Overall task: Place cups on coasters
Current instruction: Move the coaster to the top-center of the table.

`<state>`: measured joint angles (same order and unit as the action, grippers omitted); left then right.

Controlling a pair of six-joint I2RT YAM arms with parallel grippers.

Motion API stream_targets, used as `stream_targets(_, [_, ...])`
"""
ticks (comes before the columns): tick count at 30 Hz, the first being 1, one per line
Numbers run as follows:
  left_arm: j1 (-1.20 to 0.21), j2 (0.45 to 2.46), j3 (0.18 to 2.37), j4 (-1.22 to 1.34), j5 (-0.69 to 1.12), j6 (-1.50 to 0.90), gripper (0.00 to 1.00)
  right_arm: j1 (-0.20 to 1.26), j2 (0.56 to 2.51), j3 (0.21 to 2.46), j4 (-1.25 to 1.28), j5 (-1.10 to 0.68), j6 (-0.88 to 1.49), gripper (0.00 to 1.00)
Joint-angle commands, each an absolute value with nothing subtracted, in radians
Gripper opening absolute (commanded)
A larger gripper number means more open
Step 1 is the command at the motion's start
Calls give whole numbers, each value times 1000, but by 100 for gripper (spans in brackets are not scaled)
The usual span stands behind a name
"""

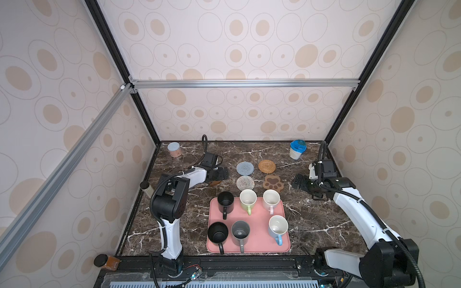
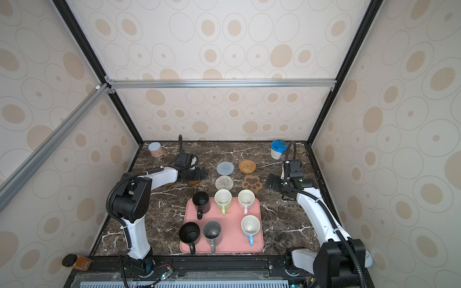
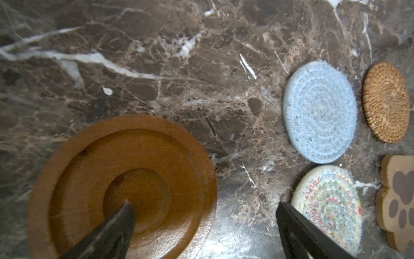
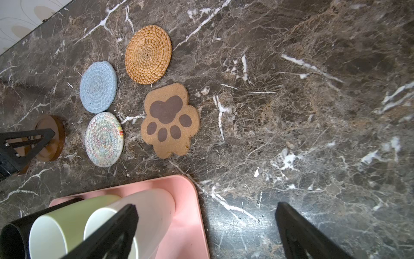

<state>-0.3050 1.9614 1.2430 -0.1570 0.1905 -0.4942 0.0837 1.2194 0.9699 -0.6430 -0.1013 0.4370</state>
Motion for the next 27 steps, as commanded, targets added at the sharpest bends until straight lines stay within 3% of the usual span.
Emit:
stream_targets(1, [-295,1964,1231,-268,146,-511,100,84,1217,970,-650,-94,443,100])
stream_targets(27, [-303,1943,1360,-290,190,-472,100,84,1232,1030,-664,-75,404,100])
